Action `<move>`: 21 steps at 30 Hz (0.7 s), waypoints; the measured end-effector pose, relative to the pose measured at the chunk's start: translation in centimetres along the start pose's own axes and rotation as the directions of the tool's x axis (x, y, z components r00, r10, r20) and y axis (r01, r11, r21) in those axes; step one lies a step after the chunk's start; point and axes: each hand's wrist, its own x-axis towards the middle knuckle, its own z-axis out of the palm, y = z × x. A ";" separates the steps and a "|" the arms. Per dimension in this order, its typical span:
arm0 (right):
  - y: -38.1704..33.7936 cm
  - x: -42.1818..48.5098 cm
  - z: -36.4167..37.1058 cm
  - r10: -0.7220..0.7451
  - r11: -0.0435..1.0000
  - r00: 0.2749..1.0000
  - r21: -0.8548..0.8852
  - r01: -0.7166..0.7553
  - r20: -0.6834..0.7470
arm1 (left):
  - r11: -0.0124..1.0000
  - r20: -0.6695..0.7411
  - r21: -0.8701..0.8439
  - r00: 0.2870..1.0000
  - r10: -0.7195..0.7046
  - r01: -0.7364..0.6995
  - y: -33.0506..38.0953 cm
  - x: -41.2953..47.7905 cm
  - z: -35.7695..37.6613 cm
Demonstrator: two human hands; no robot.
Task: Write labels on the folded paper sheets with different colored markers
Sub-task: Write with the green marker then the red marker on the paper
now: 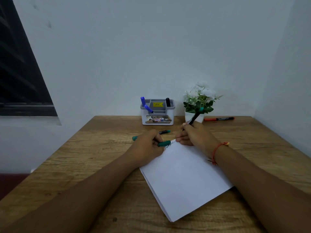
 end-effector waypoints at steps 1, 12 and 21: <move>0.1 0.0 0.0 0.003 1.000 1.000 0.009 -0.003 -0.013 | 1.000 -0.003 0.006 1.000 -0.002 0.002 0.0 0.0 0.0; 0.8 0.7 -0.3 -0.029 0.998 0.999 0.049 0.031 -0.033 | 0.997 -0.143 -0.019 0.987 -0.080 0.078 -0.6 0.5 -0.6; 1.4 1.8 -1.4 -0.041 0.991 0.991 -0.135 0.023 -0.129 | 0.995 -0.069 0.094 0.997 0.038 -0.031 -0.6 0.3 -0.2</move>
